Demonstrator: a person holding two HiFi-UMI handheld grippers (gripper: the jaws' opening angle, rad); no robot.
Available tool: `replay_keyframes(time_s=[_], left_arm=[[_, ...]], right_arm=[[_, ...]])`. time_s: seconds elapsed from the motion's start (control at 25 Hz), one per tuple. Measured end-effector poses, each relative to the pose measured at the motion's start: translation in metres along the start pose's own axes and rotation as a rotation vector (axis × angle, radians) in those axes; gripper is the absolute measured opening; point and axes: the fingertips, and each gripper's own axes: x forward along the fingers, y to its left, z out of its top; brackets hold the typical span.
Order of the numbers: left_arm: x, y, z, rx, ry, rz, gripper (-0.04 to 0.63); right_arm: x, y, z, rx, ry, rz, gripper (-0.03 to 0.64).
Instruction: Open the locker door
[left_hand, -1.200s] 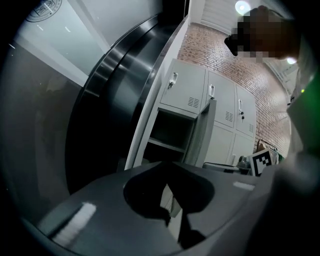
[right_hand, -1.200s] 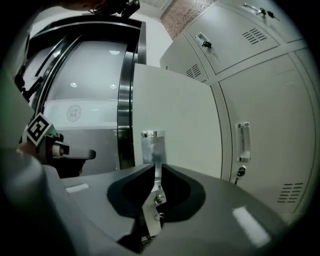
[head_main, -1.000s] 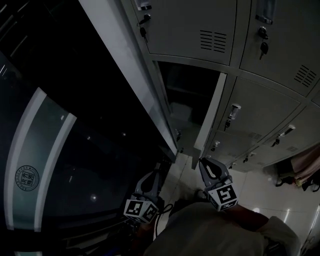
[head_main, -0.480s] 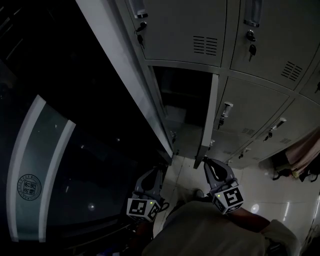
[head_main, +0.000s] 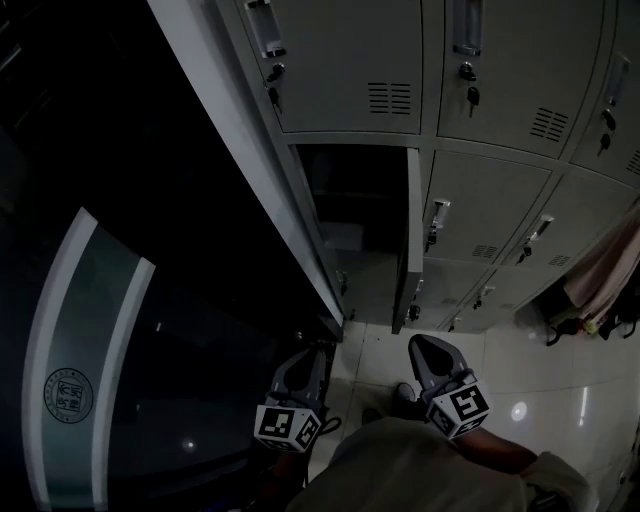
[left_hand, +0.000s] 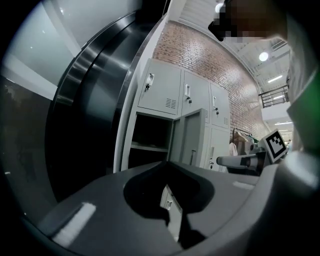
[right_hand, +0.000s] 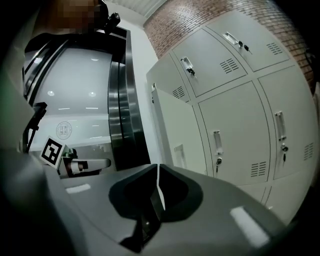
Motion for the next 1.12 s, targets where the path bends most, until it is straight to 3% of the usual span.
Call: replay_keyframes(time_s=[0.32,0.48,0.68,0.84,0.92,1.04,1.12], left_arm=[[-0.006,-0.021,-0.030,0.025,0.051,-0.114,0.061],[-0.015,-0.040,-0.023,0.023,0.023,-0.145,0.061],[-0.045,-0.035,-0.014,0.020,0.006,-0.096,0.061],[-0.065,-0.029,-0.012,0.011,-0.004,-0.047,0.061],[-0.069,-0.039,-0.011,0.012,-0.004,-0.038,0.061],[-0.075,-0.070,-0.002,0.020,-0.009,-0.044,0.061],[-0.081,-0.095,0.006,0.033,-0.016,-0.059,0.061]], right_arm=[[-0.032,0.004,0.004,0.005,-0.046,-0.126,0.009],[-0.052,0.006,0.006,-0.005,-0.040,-0.142,0.008],[-0.052,0.028,0.008,-0.009,-0.012,-0.081,0.002],[-0.054,0.050,0.028,-0.048,-0.055,-0.028,0.003],[-0.066,0.052,0.033,-0.046,-0.053,-0.022,0.002],[-0.104,0.048,0.023,-0.001,0.056,-0.042,0.002],[-0.130,0.045,0.028,0.004,0.051,-0.055,0.002]])
